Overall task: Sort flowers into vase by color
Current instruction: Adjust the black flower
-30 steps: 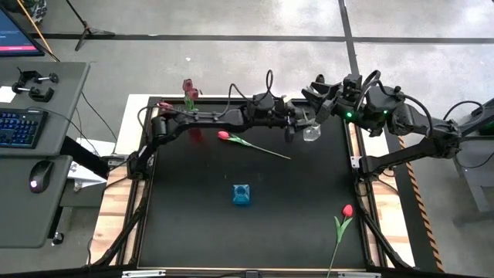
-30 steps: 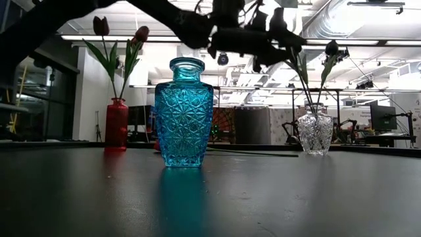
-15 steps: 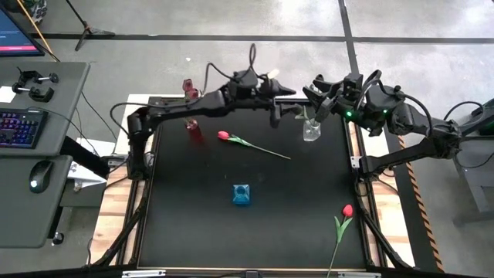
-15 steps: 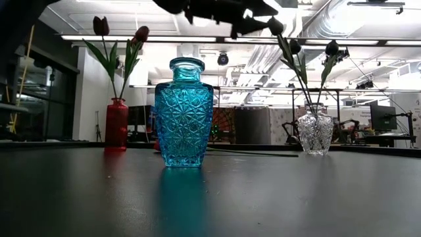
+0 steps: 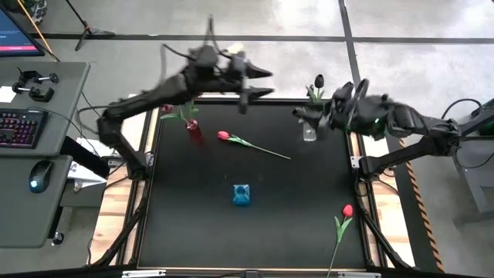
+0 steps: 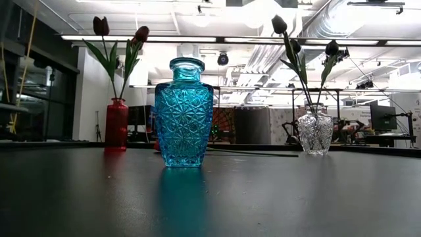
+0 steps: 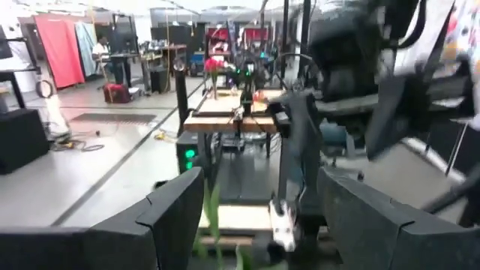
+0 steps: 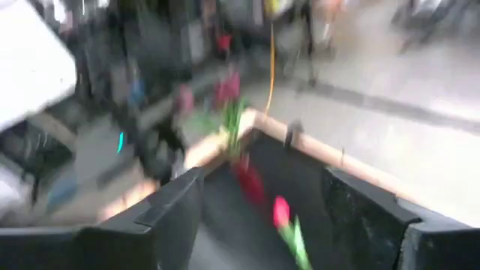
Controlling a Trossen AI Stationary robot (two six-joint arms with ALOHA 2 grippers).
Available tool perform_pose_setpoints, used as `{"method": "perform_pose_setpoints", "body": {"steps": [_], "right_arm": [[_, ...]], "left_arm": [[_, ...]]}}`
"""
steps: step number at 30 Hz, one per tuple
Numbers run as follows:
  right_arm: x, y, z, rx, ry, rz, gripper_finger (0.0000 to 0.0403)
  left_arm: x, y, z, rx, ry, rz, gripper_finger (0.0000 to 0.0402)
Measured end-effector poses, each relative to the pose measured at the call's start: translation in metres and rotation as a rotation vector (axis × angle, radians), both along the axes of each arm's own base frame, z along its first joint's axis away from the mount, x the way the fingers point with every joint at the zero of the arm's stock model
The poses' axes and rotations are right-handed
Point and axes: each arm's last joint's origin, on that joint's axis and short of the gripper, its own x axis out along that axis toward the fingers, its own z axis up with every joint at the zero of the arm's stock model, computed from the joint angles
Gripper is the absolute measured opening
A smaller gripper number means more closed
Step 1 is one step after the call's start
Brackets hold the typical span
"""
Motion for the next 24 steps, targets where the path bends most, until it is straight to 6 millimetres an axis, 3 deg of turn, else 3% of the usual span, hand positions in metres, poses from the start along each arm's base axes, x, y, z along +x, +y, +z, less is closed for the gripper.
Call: {"method": "perform_pose_setpoints", "body": {"steps": [4,9,12,14,16,20,24], "right_arm": [[0.000,0.023,-0.030,0.102,0.235,0.065,0.0212],[0.007,0.055,-0.097,0.162,0.483,0.006,0.0090],[0.010,0.066,-0.149,0.196,0.493,-0.069,0.0015],[0.012,0.066,-0.181,0.236,0.445,-0.114,0.0016],[0.014,0.057,-0.202,0.256,0.349,-0.173,0.0010],[0.021,0.026,-0.215,0.219,0.183,-0.272,0.0004],[0.028,-0.007,-0.193,0.106,0.112,-0.287,0.0001]], "left_arm": [[-0.046,-0.010,0.023,0.005,0.073,0.004,0.0248],[-0.095,-0.032,0.048,0.018,0.048,-0.010,0.0248],[-0.108,-0.044,0.041,-0.011,0.010,-0.030,0.0248],[-0.114,-0.050,0.031,-0.057,-0.030,-0.047,0.0248],[-0.119,-0.056,0.022,-0.101,-0.100,-0.062,0.0248],[-0.120,-0.064,-0.002,-0.201,-0.206,-0.091,0.0248],[-0.117,-0.071,-0.023,-0.289,-0.247,-0.135,0.0248]]}}
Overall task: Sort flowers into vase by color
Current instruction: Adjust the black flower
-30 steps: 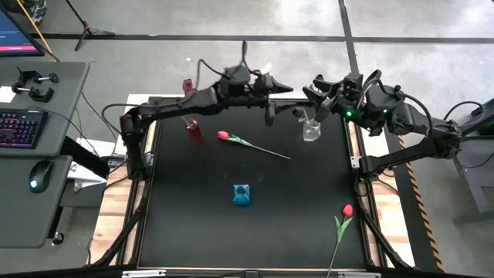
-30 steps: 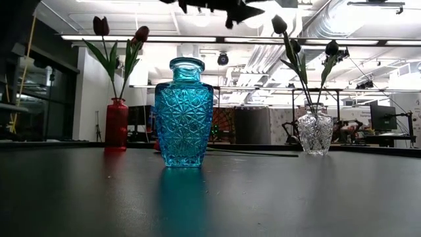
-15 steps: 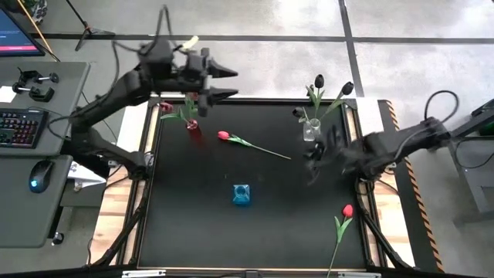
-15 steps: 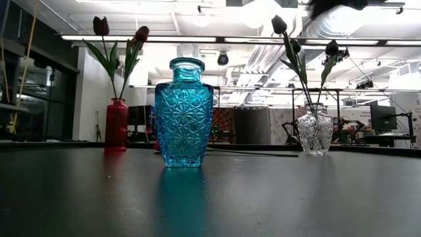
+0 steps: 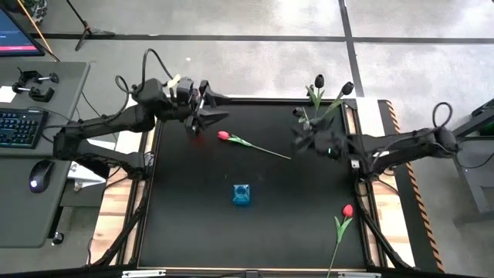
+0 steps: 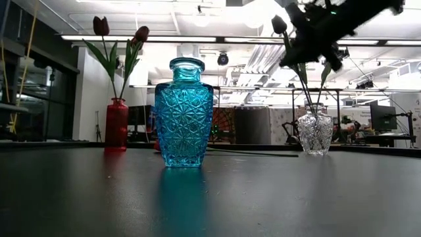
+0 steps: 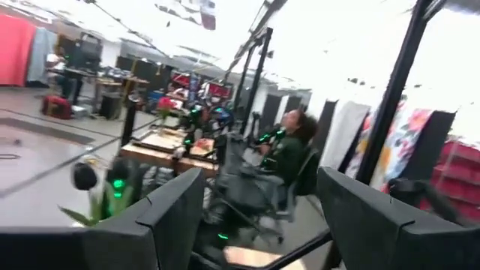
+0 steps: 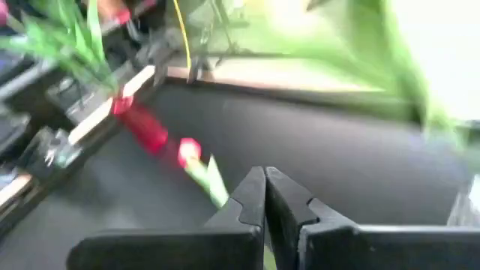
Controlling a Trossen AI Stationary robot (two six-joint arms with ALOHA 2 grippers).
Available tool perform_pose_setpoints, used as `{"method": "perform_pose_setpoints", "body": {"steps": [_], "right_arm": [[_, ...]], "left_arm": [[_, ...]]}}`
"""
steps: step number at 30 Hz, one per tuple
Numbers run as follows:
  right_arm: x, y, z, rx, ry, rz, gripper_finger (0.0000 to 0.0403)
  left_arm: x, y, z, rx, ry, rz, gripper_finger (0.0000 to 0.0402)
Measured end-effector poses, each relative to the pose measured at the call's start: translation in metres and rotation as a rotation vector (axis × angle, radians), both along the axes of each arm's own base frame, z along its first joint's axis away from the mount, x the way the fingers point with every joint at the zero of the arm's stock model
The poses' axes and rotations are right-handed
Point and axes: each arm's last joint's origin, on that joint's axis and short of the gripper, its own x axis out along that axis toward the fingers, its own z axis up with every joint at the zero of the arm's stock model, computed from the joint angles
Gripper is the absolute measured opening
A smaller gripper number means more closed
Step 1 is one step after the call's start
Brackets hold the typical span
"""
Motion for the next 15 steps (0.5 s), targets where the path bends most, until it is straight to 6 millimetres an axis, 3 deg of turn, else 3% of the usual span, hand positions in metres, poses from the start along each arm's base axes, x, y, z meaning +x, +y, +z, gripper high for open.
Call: {"method": "perform_pose_setpoints", "body": {"steps": [6,15], "right_arm": [[-0.009,-0.034,0.044,-0.107,0.096,-0.058,0.0000],[-0.026,-0.057,0.082,-0.145,0.252,-0.123,0.0000]], "left_arm": [[0.004,-0.009,-0.012,-0.053,0.031,-0.048,0.0248],[0.005,-0.013,-0.012,-0.043,0.021,-0.036,0.0248]]}}
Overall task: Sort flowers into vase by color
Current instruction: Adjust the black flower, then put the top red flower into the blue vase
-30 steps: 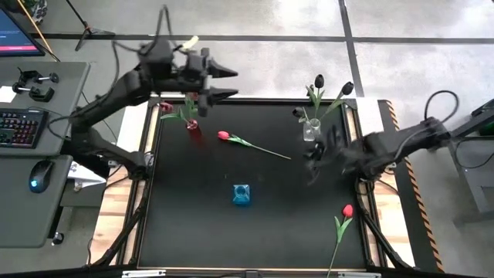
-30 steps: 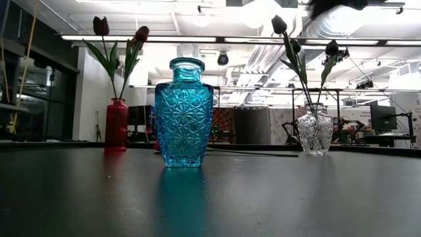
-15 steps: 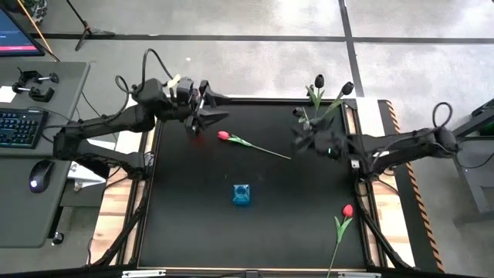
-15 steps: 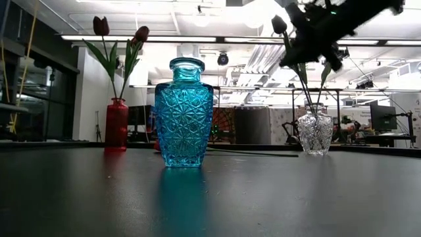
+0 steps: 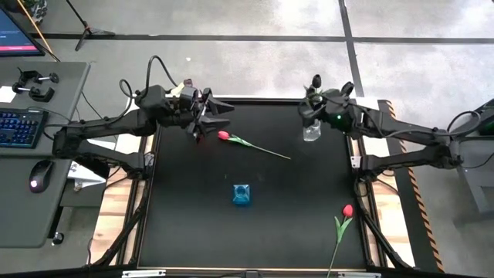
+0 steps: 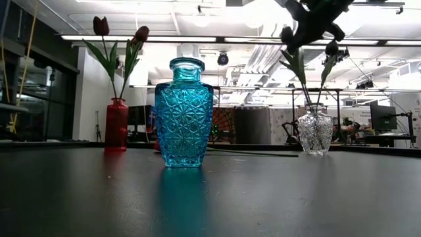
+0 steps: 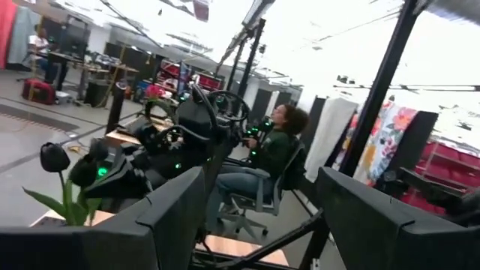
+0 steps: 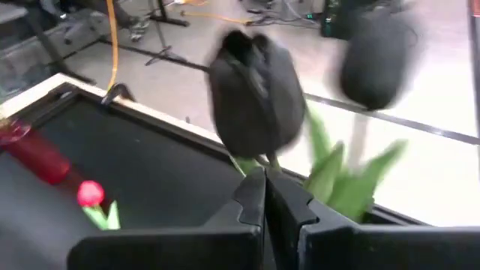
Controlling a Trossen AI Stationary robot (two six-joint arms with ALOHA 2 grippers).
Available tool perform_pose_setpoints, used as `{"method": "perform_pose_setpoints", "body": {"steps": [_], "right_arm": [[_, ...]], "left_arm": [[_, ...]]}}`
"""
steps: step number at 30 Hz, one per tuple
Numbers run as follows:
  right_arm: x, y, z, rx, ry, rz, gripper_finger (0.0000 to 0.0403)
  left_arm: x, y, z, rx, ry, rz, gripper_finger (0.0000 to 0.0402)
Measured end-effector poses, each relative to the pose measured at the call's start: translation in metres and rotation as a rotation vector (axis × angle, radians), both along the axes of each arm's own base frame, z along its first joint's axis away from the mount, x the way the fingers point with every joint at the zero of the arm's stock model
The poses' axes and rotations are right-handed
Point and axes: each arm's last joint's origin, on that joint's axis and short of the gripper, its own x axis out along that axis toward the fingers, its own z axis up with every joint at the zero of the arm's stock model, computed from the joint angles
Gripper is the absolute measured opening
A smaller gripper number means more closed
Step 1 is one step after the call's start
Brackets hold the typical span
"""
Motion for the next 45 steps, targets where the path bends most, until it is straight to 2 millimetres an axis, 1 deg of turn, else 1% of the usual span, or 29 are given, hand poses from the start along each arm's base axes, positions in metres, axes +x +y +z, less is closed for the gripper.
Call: {"method": "perform_pose_setpoints", "body": {"steps": [3,9,15,17,21,26,28,31,33,36,39,41,43,45], "right_arm": [[-0.004,-0.003,0.002,0.010,0.021,-0.037,0.0000],[-0.012,-0.005,-0.002,0.025,0.042,-0.173,0.0000],[-0.017,-0.003,-0.007,0.085,0.048,-0.194,0.0000],[-0.016,-0.002,-0.005,0.101,0.027,-0.160,0.0000],[-0.016,0.006,0.001,0.146,-0.021,-0.013,0.0000],[-0.032,0.021,0.007,0.192,-0.053,0.069,0.0000],[-0.039,0.029,0.009,0.254,-0.082,0.128,0.0000],[-0.040,0.043,0.007,0.413,-0.119,0.252,0.0000],[-0.033,0.054,0.005,0.516,-0.125,0.344,0.0000],[-0.014,0.074,-0.002,0.605,-0.093,0.433,0.0000],[0.014,0.096,-0.019,0.627,-0.012,0.488,0.0000],[0.036,0.109,-0.033,0.618,0.032,0.517,0.0000],[0.059,0.116,-0.049,0.584,0.063,0.518,0.0000],[0.080,0.116,-0.063,0.547,0.052,0.481,0.0002]], "left_arm": [[0.000,0.001,0.000,-0.001,0.000,0.007,0.0248],[0.000,0.001,0.000,0.001,0.002,0.007,0.0248],[0.000,0.001,0.000,0.000,0.002,0.016,0.0248],[0.000,0.001,0.000,-0.001,0.003,0.016,0.0248],[-0.005,0.001,0.003,-0.009,-0.003,0.016,0.0248],[-0.028,0.000,0.014,-0.003,-0.009,0.034,0.0248],[-0.036,-0.001,0.012,0.002,0.039,0.039,0.0248],[-0.044,-0.004,0.007,0.011,0.123,0.036,0.0248],[-0.045,-0.007,0.003,0.007,0.168,0.025,0.0248],[-0.043,-0.010,-0.006,-0.008,0.208,0.005,0.0248],[-0.040,-0.015,-0.012,-0.027,0.227,-0.021,0.0248],[-0.040,-0.018,-0.012,-0.027,0.227,-0.036,0.0248],[-0.040,-0.021,-0.010,-0.028,0.212,-0.049,0.0248],[-0.045,-0.023,-0.004,-0.035,0.167,-0.058,0.0248]]}}
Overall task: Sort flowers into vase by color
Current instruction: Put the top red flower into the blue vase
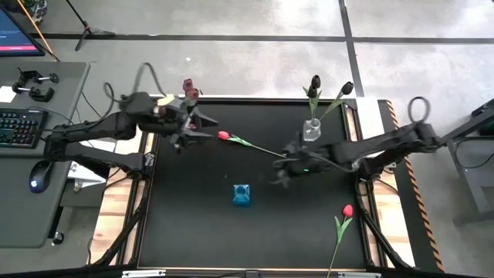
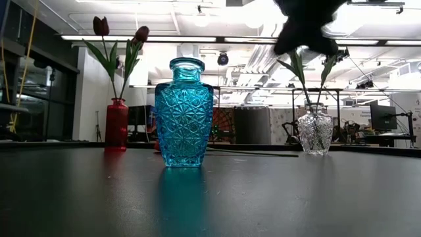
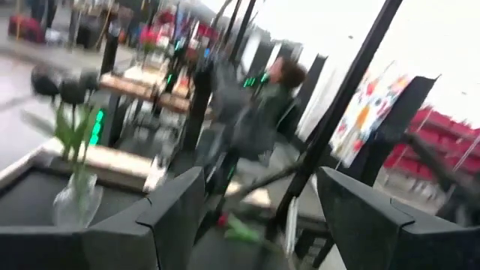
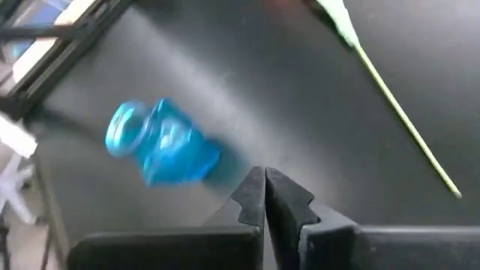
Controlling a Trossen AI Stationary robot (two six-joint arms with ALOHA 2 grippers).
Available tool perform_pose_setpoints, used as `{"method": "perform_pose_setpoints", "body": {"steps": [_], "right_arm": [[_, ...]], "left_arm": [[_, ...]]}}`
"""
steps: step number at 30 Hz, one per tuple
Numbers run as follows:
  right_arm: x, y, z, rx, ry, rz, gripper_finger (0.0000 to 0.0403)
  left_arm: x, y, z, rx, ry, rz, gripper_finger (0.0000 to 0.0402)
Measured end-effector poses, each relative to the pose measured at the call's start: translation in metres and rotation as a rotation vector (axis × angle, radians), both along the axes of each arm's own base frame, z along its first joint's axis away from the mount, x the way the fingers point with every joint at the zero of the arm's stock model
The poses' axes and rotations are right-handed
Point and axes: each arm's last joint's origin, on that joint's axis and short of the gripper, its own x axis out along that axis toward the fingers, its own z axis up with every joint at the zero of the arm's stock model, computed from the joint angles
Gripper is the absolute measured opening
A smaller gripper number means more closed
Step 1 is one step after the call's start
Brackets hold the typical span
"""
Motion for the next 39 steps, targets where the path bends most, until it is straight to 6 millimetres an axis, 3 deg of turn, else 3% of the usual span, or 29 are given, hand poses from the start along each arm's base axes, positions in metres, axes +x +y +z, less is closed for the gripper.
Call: {"method": "perform_pose_setpoints", "body": {"steps": [3,8,13,18,24,31,35,39], "right_arm": [[0.027,-0.015,-0.019,0.009,-0.007,-0.001,0.0023],[0.060,-0.066,-0.050,-0.011,-0.011,0.005,0.0106],[0.082,-0.118,-0.085,-0.061,-0.043,0.070,0.0189],[0.095,-0.144,-0.125,-0.073,-0.041,0.108,0.0218],[0.102,-0.153,-0.149,-0.155,-0.025,0.119,0.0220],[0.104,-0.142,-0.161,-0.341,0.083,0.236,0.0195],[0.105,-0.136,-0.169,-0.395,0.136,0.262,0.0143],[0.105,-0.129,-0.172,-0.354,0.155,0.235,0.0054]], "left_arm": [[-0.014,-0.002,0.015,0.011,-0.077,0.003,0.0248],[-0.042,-0.005,0.033,0.058,-0.176,0.017,0.0248],[-0.059,-0.007,0.039,0.073,-0.223,0.024,0.0248],[-0.065,-0.008,0.041,0.057,-0.235,0.024,0.0248],[-0.064,-0.008,0.041,0.047,-0.232,0.023,0.0248],[-0.063,-0.007,0.040,0.056,-0.228,0.030,0.0248],[-0.063,-0.007,0.040,0.052,-0.228,0.050,0.0248],[-0.063,-0.007,0.040,0.050,-0.228,0.058,0.0248]]}}
